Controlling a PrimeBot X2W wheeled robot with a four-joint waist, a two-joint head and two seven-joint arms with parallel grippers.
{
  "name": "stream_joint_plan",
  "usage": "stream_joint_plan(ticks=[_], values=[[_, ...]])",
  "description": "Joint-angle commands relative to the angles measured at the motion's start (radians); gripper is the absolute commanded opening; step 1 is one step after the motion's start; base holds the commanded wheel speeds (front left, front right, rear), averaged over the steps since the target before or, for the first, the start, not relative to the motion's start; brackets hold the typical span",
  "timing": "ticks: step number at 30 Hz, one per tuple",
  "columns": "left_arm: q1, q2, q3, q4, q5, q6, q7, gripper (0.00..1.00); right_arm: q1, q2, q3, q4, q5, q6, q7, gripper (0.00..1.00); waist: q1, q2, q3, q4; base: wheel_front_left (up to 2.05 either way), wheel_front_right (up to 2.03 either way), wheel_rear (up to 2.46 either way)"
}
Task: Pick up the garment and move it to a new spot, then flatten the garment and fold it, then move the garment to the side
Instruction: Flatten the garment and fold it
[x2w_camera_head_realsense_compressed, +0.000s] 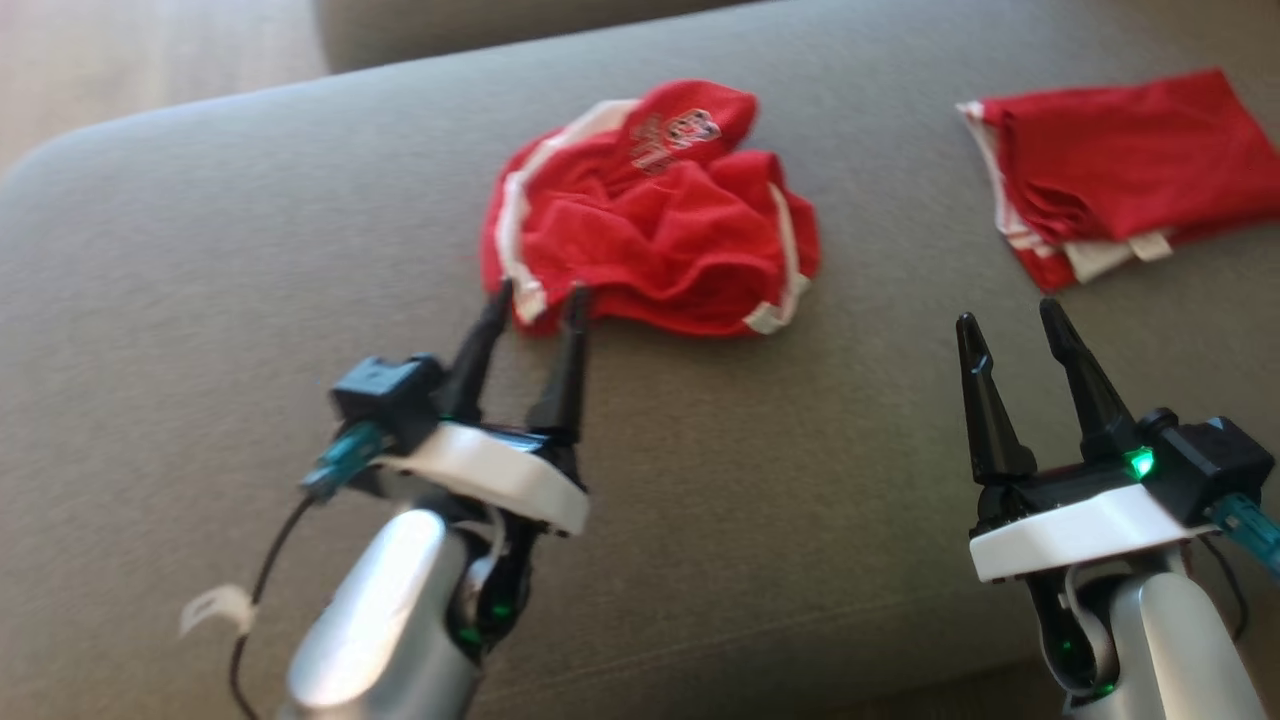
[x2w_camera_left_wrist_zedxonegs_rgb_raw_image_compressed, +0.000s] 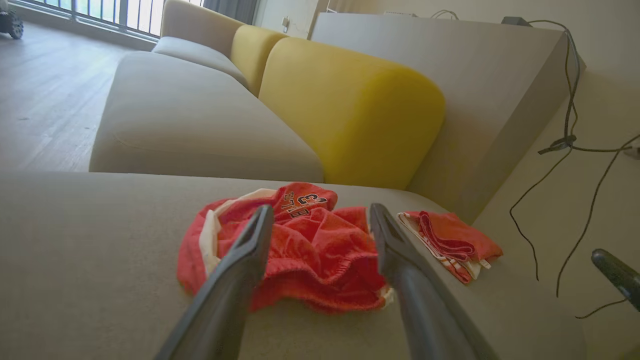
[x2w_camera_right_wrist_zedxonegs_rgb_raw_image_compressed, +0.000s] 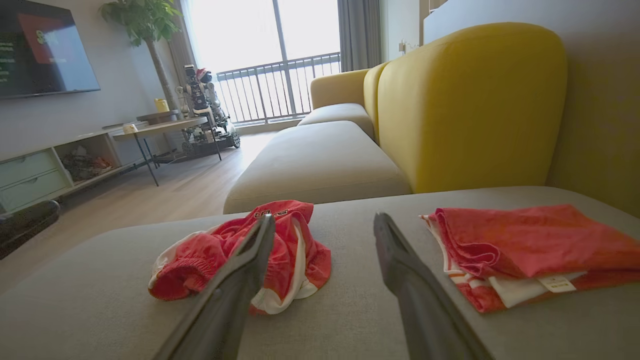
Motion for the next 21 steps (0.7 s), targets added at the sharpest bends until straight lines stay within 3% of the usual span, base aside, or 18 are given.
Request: stream_joint_plan(ticks=[1,5,14,21], values=[[-0.068,0.003,-0.013,0.007,-0.011,-0.015,-0.006,1.0,-0.008,0.0,0.023,-0.04,-0.005,0.0,-0.005,1.0,0.0,0.0,0.044,-0.063,0.0,0.0,0.0],[-0.123,0.003,-0.085,0.09,-0.015,-0.027,-0.006,1.0,-0.015,0.0,0.03,-0.04,-0.011,0.0,-0.01,1.0,0.0,0.0,0.066,-0.106,0.0,0.0,0.0],[-0.287,0.003,-0.239,0.314,-0.066,0.039,-0.003,1.0,-0.031,0.0,0.035,-0.033,0.034,0.0,-0.04,1.0,0.0,0.0,0.111,-0.21,0.0,0.0,0.0],[-0.357,0.003,-0.309,0.438,-0.132,0.045,-0.004,1.0,-0.047,0.0,0.056,-0.011,0.052,0.0,-0.056,1.0,0.0,0.0,0.12,-0.265,0.0,0.0,0.0]])
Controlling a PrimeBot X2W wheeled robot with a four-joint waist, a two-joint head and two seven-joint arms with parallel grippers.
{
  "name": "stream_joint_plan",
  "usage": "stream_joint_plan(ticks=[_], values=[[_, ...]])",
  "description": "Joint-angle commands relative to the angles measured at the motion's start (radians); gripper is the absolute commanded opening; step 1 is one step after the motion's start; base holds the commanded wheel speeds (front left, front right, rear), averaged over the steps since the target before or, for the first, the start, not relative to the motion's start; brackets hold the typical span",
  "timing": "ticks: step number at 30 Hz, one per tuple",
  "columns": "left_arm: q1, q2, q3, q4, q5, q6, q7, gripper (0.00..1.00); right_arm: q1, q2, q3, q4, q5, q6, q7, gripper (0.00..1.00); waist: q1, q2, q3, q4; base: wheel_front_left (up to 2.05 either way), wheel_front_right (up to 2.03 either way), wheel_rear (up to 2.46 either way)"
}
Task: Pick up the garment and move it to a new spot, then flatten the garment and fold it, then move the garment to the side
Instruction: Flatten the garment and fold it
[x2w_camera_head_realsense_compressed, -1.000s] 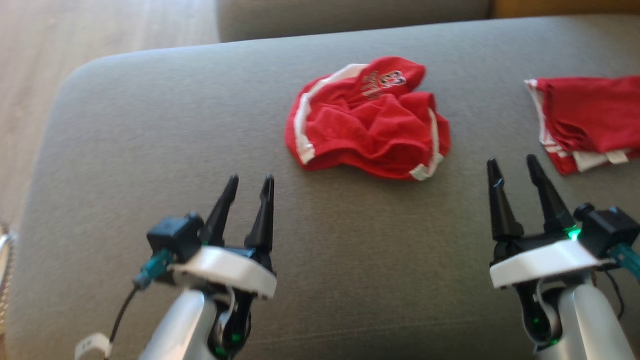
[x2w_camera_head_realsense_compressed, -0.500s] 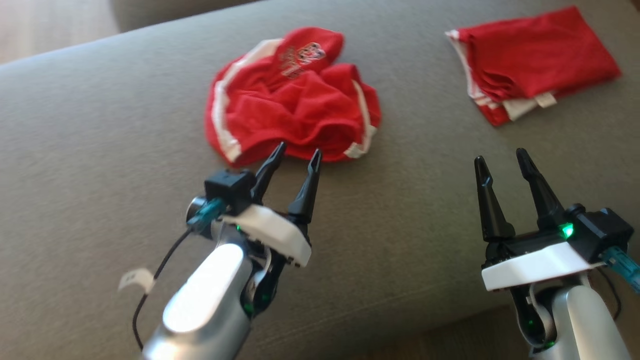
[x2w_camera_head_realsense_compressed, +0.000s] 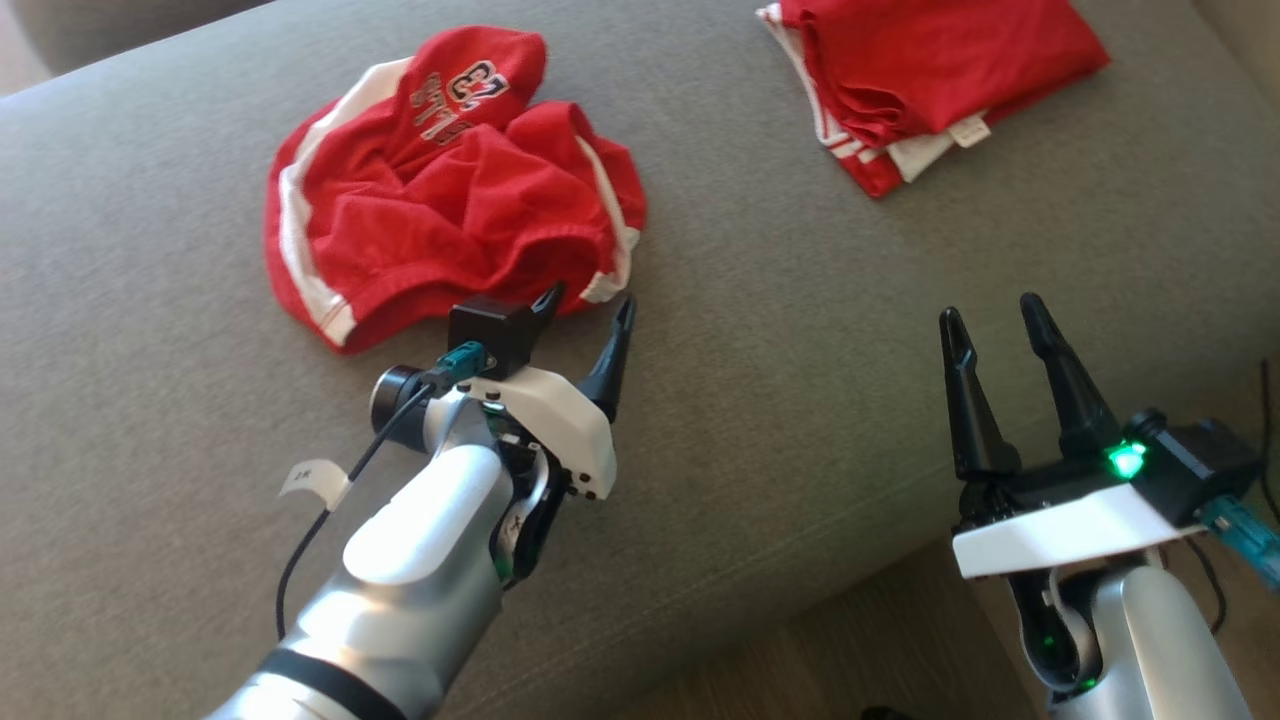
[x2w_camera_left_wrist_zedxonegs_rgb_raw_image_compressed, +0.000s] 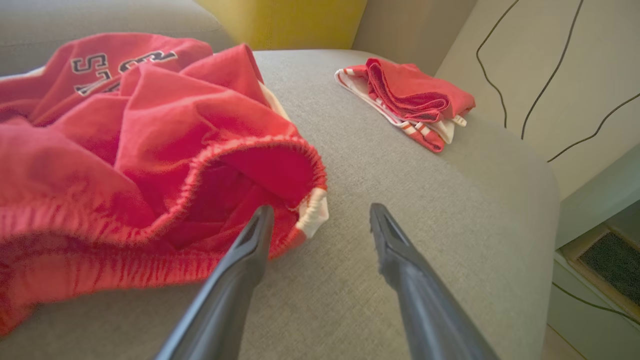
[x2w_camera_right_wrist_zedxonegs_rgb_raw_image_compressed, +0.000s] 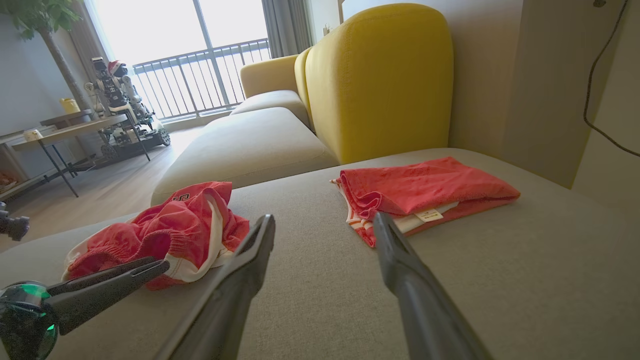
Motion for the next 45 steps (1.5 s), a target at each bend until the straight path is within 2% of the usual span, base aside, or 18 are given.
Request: stream_joint_plan(ticks=[1,8,9,10,11,15,22,26,27,32,38,45], values=[[-0.049,0.007,0.017,-0.009,-0.004,0.007,-0.004,1.0,-0.038,-0.001,0.023,-0.026,0.006,0.0,-0.011,1.0,0.0,0.0,0.003,-0.02,0.0,0.0,0.0],[-0.086,0.007,-0.006,0.074,-0.021,0.024,-0.006,1.0,-0.039,-0.001,0.016,-0.009,0.019,0.0,-0.016,1.0,0.0,0.0,0.003,-0.052,0.0,0.0,0.0],[-0.089,0.007,-0.006,0.077,-0.023,0.026,-0.006,0.66,-0.039,-0.001,0.015,-0.008,0.019,0.0,-0.016,1.0,0.0,0.0,0.003,-0.053,0.0,0.0,0.0],[-0.092,0.007,-0.004,0.079,-0.023,0.028,-0.006,0.13,-0.039,-0.001,0.014,-0.007,0.02,0.0,-0.017,1.0,0.0,0.0,0.003,-0.053,0.0,0.0,0.0],[-0.095,0.007,-0.001,0.078,-0.02,0.031,-0.006,0.0,-0.04,-0.001,0.012,-0.009,0.022,0.0,-0.017,1.0,0.0,0.0,0.004,-0.052,0.0,0.0,0.0],[-0.096,0.007,0.014,0.064,0.01,0.034,-0.006,0.0,-0.037,-0.001,0.0,-0.013,0.022,0.0,-0.017,1.0,0.0,0.0,-0.001,-0.028,0.0,0.0,0.0],[-0.005,0.025,0.191,-0.161,0.091,0.057,-0.006,0.0,-0.029,0.0,-0.028,0.004,0.014,0.0,-0.017,1.0,0.0,0.0,-0.044,0.117,0.0,0.0,0.0],[0.093,0.039,0.276,-0.292,0.13,0.041,-0.006,0.0,-0.033,0.0,-0.023,0.047,0.027,0.0,-0.017,1.0,0.0,0.0,-0.073,0.204,0.0,0.0,0.0],[0.093,0.039,0.276,-0.292,0.13,0.041,-0.006,0.0,-0.033,0.0,-0.023,0.047,0.027,0.0,-0.017,1.0,0.0,0.0,-0.073,0.204,0.0,0.0,0.0],[0.187,0.046,0.339,-0.403,0.179,0.022,-0.006,0.0,-0.048,0.0,-0.016,0.118,0.029,0.0,-0.017,1.0,0.0,0.0,-0.094,0.301,0.0,0.0,0.0],[0.25,0.043,0.381,-0.463,0.236,0.006,-0.006,0.0,-0.077,0.0,0.007,0.218,0.032,0.0,-0.016,1.0,0.0,0.0,-0.105,0.385,0.0,0.0,0.0],[0.277,0.029,0.397,-0.465,0.268,-0.026,-0.006,0.0,-0.15,0.0,0.014,0.359,0.138,0.0,0.005,1.0,0.0,0.0,-0.112,0.434,0.0,0.0,0.0]])
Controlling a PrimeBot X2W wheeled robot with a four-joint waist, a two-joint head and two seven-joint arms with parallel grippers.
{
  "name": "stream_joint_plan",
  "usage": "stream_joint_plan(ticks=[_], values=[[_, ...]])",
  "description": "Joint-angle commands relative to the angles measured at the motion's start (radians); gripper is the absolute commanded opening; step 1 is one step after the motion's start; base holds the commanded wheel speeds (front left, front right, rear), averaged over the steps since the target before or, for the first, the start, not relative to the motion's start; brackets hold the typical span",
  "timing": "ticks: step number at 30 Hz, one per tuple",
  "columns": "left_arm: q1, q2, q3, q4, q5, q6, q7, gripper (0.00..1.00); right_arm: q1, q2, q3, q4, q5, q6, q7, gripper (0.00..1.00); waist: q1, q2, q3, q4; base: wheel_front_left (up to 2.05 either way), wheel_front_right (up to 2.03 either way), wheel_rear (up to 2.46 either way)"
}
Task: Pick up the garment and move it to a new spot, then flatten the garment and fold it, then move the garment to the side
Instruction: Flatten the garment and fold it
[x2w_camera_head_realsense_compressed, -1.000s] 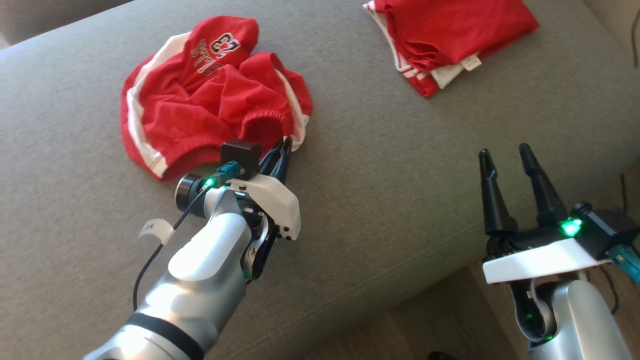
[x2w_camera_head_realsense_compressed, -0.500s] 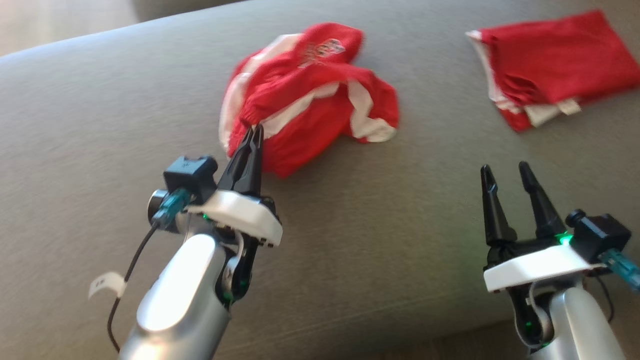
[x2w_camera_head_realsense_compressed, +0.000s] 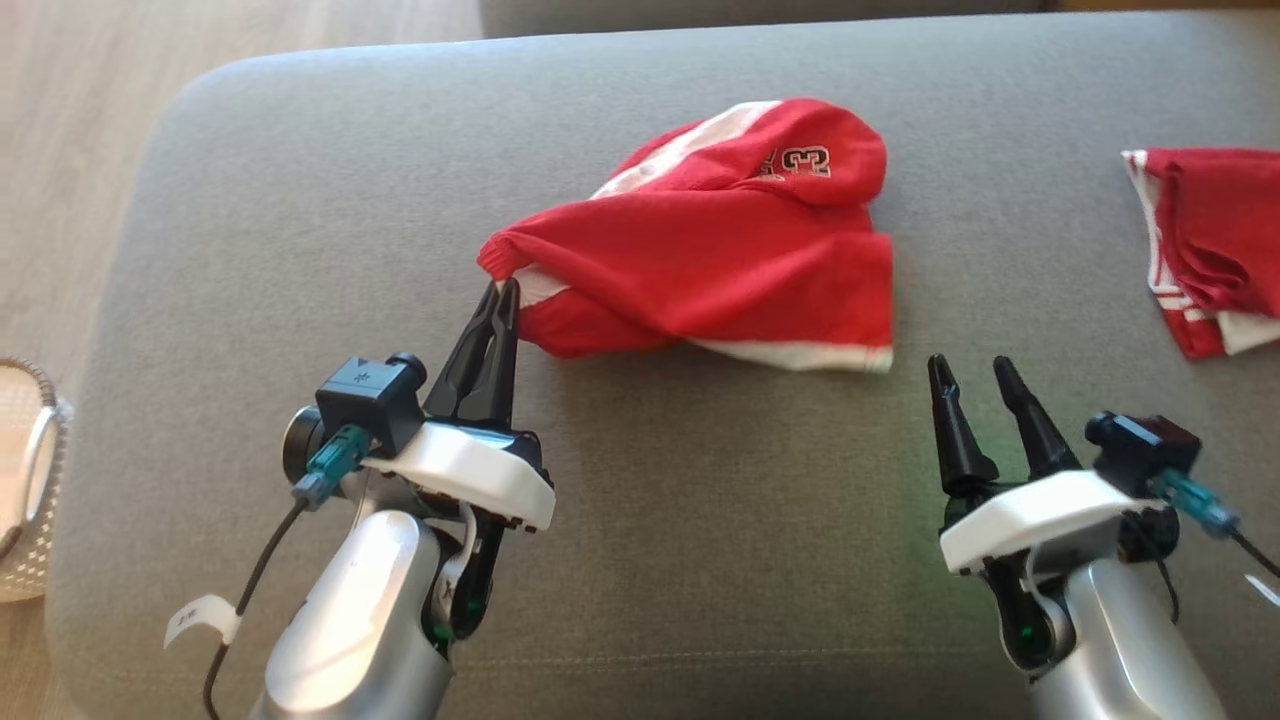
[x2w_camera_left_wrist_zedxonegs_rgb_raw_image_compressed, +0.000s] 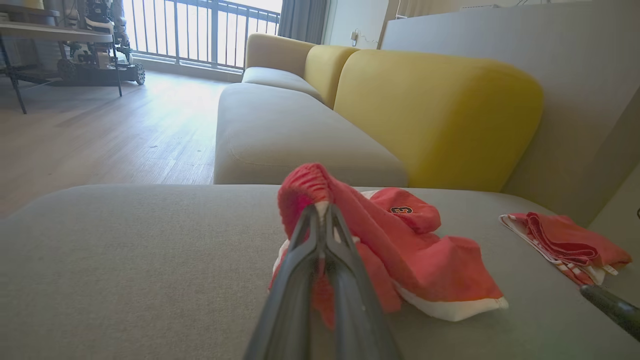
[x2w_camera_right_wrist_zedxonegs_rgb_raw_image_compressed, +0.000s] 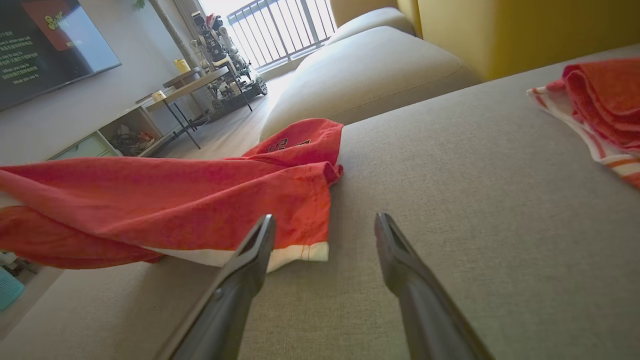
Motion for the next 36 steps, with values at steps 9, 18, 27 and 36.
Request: stream_joint_plan(ticks=[9,18,27,36], values=[[-0.019,-0.006,0.046,-0.029,0.033,-0.025,-0.006,0.0,-0.136,-0.002,0.078,0.17,-0.148,0.0,0.037,1.0,0.0,0.0,0.003,0.018,0.0,0.0,0.0],[-0.018,-0.012,0.057,-0.029,0.043,-0.033,-0.006,0.0,-0.163,-0.013,0.104,0.265,-0.19,0.0,0.031,1.0,0.0,0.0,0.018,0.022,0.0,0.0,0.0],[-0.024,-0.014,0.054,-0.033,0.046,-0.038,-0.006,0.0,-0.215,-0.014,0.111,0.338,-0.207,0.0,0.004,1.0,0.0,0.0,0.044,0.032,0.0,0.0,0.0],[-0.033,-0.015,0.037,-0.041,0.031,-0.034,-0.006,0.0,-0.26,-0.008,0.113,0.396,-0.202,0.0,-0.016,1.0,0.0,0.0,0.063,0.05,0.0,0.0,0.0]])
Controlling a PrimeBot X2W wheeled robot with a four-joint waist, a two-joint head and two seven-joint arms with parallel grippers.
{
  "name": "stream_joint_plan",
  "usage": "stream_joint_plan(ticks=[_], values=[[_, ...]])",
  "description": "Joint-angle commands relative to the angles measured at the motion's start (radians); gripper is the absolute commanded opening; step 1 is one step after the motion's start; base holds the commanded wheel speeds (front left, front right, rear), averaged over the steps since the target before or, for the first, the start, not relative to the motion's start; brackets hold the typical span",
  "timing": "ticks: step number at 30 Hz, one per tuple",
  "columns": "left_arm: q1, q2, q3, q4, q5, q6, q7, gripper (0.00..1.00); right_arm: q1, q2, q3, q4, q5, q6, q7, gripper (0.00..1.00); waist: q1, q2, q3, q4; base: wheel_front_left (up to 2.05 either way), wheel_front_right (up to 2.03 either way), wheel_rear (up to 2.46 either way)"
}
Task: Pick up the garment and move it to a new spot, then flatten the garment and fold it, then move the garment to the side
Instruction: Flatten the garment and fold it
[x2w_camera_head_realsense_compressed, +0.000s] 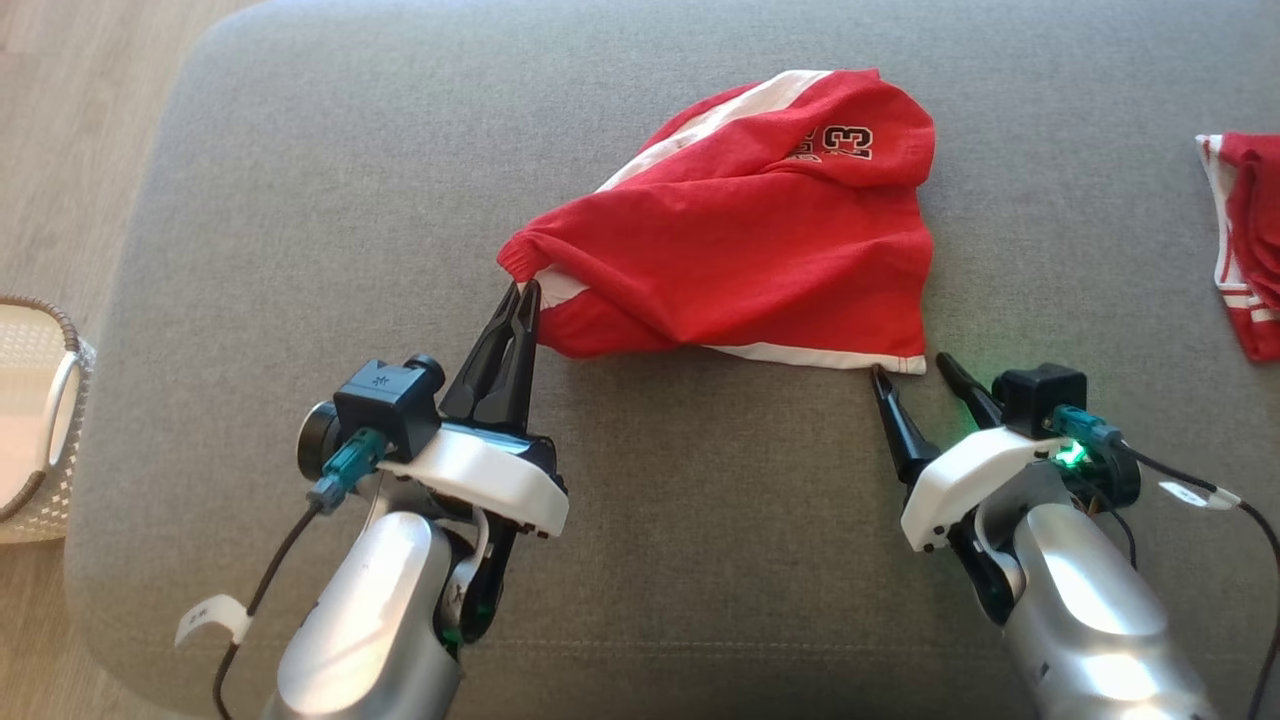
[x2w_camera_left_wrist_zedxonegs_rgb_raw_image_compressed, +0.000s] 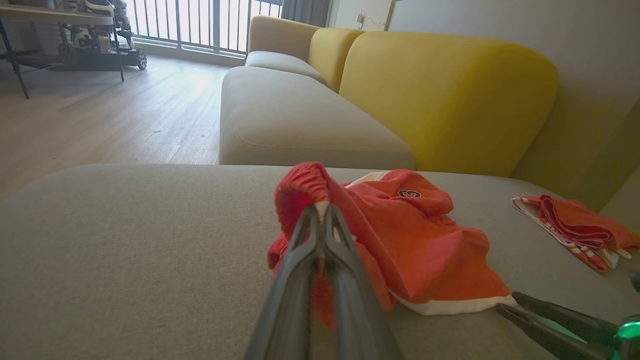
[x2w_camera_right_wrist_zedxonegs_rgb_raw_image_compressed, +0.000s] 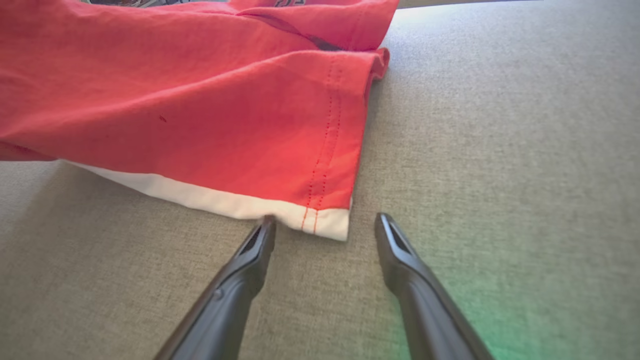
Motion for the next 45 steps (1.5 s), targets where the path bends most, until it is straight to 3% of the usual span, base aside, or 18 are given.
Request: stream_joint_plan(ticks=[1,11,12,13,14,24,29,34,41,45], values=[[-0.041,0.004,0.031,-0.04,-0.01,0.006,-0.006,0.0,-0.026,0.008,0.024,-0.012,0.001,0.0,-0.012,1.0,0.0,0.0,0.002,0.004,0.0,0.0,0.0],[-0.045,0.004,0.023,-0.04,-0.019,0.013,-0.006,0.0,-0.043,0.009,0.031,0.029,0.003,0.0,-0.017,1.0,0.0,0.0,0.006,0.024,0.0,0.0,0.0],[-0.046,0.004,0.022,-0.04,-0.02,0.014,-0.006,0.0,-0.042,0.01,0.037,0.039,0.011,0.0,-0.015,0.67,0.0,0.0,0.006,0.025,0.0,0.0,0.0],[-0.046,0.004,0.022,-0.039,-0.02,0.014,-0.006,0.0,-0.043,0.01,0.045,0.048,0.014,0.0,-0.014,0.26,0.0,0.0,0.005,0.025,0.0,0.0,0.0],[-0.047,0.004,0.022,-0.039,-0.021,0.015,-0.006,0.0,-0.045,0.01,0.052,0.054,0.017,0.0,-0.014,0.0,0.0,0.0,0.005,0.025,0.0,0.0,0.0],[-0.048,0.004,0.023,-0.023,-0.001,0.012,-0.006,0.0,-0.06,-0.008,0.094,0.063,0.05,0.0,-0.017,0.0,0.0,0.0,-0.019,0.013,0.0,0.0,0.0],[-0.053,0.023,0.005,0.024,0.0,-0.034,-0.002,0.0,-0.064,-0.087,0.093,-0.009,0.034,0.0,-0.018,0.0,0.0,0.0,-0.076,-0.003,0.0,0.0,0.0],[-0.071,0.051,0.003,0.016,0.005,-0.046,0.015,0.0,-0.08,-0.137,0.083,-0.086,0.031,0.0,-0.005,0.0,0.0,0.0,-0.135,-0.018,0.0,0.0,0.0],[-0.124,0.101,0.022,-0.099,-0.006,-0.052,0.1,0.0,-0.126,-0.237,0.067,-0.329,-0.007,0.0,0.093,0.0,0.0,0.0,-0.223,-0.04,0.0,0.0,0.0],[-0.151,0.125,0.033,-0.197,-0.038,-0.063,0.192,0.0,-0.14,-0.262,0.024,-0.518,-0.014,0.0,0.186,0.0,0.0,0.0,-0.246,-0.049,0.0,0.0,0.0]])
